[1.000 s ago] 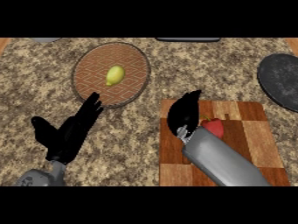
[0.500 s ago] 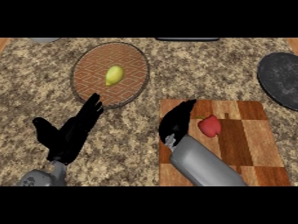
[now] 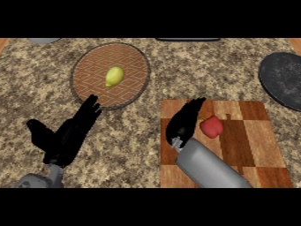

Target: Pick the bell pepper from the cutting board and place it in the pan

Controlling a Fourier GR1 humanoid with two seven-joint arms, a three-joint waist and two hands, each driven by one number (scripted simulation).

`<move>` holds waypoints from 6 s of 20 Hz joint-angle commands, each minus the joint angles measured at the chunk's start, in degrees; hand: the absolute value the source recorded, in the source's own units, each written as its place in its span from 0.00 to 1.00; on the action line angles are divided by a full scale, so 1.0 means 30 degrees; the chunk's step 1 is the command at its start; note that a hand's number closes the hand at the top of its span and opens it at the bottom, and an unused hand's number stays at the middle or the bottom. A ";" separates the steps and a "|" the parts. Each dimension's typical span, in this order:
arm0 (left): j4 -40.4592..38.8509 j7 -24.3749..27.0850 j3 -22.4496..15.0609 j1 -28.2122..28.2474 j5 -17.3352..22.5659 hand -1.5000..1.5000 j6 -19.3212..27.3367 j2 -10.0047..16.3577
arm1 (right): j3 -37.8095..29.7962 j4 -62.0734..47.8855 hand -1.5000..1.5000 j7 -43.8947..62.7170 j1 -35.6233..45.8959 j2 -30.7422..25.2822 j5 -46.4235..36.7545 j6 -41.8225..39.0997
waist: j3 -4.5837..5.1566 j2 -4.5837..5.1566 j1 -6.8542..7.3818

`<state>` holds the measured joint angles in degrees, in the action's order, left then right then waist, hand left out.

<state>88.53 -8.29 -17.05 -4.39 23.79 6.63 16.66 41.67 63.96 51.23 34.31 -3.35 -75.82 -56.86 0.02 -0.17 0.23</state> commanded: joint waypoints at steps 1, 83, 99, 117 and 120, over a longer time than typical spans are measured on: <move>-0.0312 0.0463 -0.0069 0.0085 -0.0604 0.50 -0.0171 -0.0613 | 0.0113 0.0360 0.00 0.1094 -0.1450 -0.0577 -0.1090 -0.0011 | -0.0004 0.0038 -0.0105; -0.0335 -0.1774 0.1744 -0.1328 -0.3046 0.50 -0.1989 -0.3140 | -2.5063 -1.4435 1.00 -2.7730 0.2660 -1.0641 1.3329 2.9076 | -0.0137 0.0602 0.1141; -0.0736 -0.1158 0.2152 -0.1541 -0.2690 0.50 -0.2491 -0.3185 | -2.7353 -1.7198 0.00 -2.8653 0.3534 -1.1334 1.5504 2.3958 | -0.0269 0.0786 0.1222; -0.0347 -0.1520 0.2596 -0.1208 -0.2528 0.50 -0.2358 -0.3062 | -2.9021 -1.8932 0.00 -3.1066 0.0064 -1.5543 1.7630 1.1398 | -0.0247 0.0655 0.0764; 0.0017 -0.1452 0.2407 -0.0674 -0.2681 0.50 -0.2614 -0.2791 | -2.9272 -1.8974 0.00 -3.1993 -0.0949 -1.5981 1.7938 0.9909 | -0.0241 0.0541 0.0721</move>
<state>88.02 -12.16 -10.32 -6.66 15.49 -0.66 7.41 -45.60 7.24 -41.72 34.46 -49.61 -22.76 -21.28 -0.68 1.62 2.58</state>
